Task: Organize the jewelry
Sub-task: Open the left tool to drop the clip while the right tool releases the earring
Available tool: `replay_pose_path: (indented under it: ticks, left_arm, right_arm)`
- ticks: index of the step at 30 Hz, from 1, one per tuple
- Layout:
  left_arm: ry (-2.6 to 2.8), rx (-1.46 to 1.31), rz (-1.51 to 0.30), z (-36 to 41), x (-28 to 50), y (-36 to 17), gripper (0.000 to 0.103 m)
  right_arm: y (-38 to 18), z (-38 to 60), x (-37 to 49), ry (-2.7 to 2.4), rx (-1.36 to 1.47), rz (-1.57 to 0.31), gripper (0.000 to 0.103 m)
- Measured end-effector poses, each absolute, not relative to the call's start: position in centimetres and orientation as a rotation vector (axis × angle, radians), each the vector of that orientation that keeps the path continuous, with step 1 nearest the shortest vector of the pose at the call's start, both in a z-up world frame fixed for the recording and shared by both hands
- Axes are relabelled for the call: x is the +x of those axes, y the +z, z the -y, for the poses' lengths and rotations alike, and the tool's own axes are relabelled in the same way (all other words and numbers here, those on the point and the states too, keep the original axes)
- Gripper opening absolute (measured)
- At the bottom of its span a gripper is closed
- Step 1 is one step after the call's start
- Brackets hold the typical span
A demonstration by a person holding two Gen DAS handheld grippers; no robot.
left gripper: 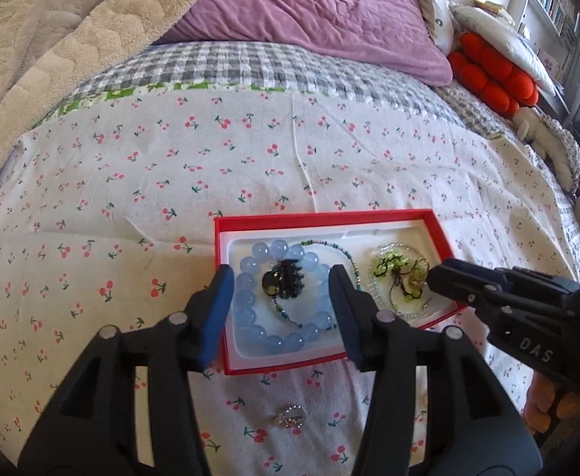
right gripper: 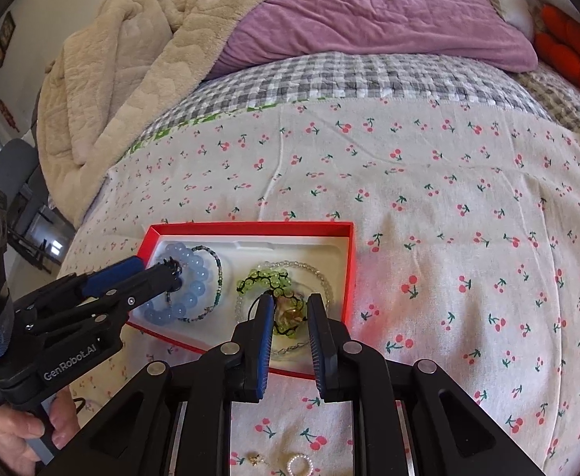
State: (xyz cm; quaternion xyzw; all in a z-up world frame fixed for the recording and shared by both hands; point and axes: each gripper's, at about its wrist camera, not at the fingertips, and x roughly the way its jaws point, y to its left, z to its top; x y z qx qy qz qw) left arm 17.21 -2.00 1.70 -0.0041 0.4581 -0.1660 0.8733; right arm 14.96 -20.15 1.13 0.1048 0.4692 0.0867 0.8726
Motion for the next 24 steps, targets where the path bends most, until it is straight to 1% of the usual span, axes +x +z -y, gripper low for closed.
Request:
replay_pose_path:
  ticks: [2,6,7,8,10,16,19,24]
  left_arm:
    - [-0.339,-0.006,-0.950,1.8,17.0,2.1,0.060]
    - [-0.326,-0.006,-0.928,1.3,16.4,3.1,0.068]
    - [-0.324,-0.010,-0.929,1.1,16.2,3.3,0.070]
    - [-0.320,-0.012,-0.932,0.9,16.1,3.4,0.074]
    - [-0.309,-0.016,-0.943,0.4,15.6,3.6,0.080]
    - [-0.286,0.006,-0.979,-0.9,14.0,3.3,0.083]
    - [-0.283,0.023,-0.997,-1.5,13.0,3.0,0.085]
    - [-0.288,0.048,-1.011,-2.2,11.6,2.6,0.085]
  right_arm:
    - [1.2,20.2,14.8,0.177,0.212,-0.980,0.020]
    - [1.7,20.0,14.0,0.188,0.192,-0.971,0.024]
    - [1.9,20.0,13.7,0.193,0.189,-0.966,0.030]
    - [2.1,19.9,13.5,0.200,0.188,-0.963,0.044]
    - [2.8,20.0,12.7,0.206,0.197,-0.926,0.068]
    - [4.3,20.3,10.8,0.222,0.190,-0.882,0.069]
    - [4.2,20.4,9.7,0.221,0.179,-0.899,0.072]
    - [3.6,20.4,8.0,0.216,0.147,-0.932,0.073]
